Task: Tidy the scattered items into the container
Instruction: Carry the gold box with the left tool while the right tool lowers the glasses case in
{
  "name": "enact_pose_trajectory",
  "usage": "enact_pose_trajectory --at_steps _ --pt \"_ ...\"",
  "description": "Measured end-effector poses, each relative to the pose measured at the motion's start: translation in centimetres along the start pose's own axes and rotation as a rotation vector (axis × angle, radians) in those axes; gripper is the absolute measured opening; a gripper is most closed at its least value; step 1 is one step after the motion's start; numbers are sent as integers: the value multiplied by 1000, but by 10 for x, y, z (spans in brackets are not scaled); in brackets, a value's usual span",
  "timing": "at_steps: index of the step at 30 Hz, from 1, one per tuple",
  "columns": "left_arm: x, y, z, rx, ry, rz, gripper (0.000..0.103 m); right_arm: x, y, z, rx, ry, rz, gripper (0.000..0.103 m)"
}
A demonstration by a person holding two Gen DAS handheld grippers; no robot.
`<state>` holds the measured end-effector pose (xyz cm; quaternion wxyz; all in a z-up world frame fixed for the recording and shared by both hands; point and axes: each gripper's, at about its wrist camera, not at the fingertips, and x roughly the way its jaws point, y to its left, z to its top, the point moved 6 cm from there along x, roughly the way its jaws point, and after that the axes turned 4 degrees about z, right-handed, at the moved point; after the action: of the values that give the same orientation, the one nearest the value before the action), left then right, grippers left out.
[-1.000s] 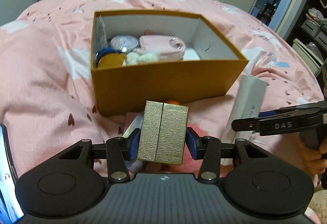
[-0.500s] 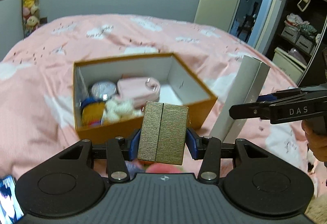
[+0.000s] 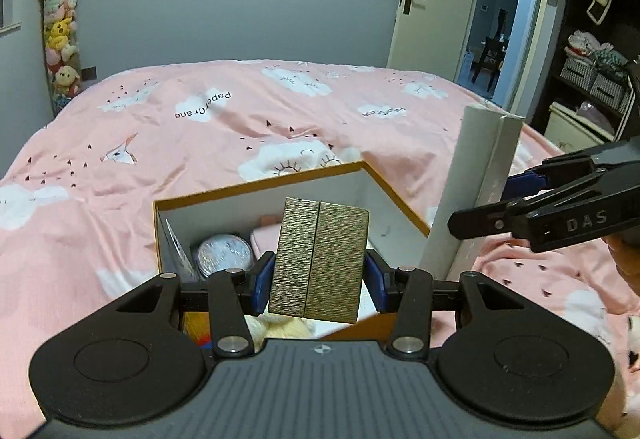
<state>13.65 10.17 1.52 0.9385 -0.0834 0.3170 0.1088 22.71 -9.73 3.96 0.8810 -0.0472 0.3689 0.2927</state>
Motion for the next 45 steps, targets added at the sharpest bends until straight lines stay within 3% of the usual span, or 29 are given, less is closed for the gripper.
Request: enact_pose_trajectory --at_steps 4,12,20,33,45 --pt "19 2 -1 1 17 -6 54 29 -6 4 -47 76 -40 64" --pt "45 17 -3 -23 49 -8 54 71 -16 19 -88 143 -84 64" --pt "63 22 -7 -3 71 -31 54 110 -26 8 -101 285 -122 64" --pt "95 37 -8 -18 106 -58 54 174 -39 -14 -13 541 -96 64" --pt "112 40 -3 -21 117 -78 54 198 -36 -13 -117 618 -129 62"
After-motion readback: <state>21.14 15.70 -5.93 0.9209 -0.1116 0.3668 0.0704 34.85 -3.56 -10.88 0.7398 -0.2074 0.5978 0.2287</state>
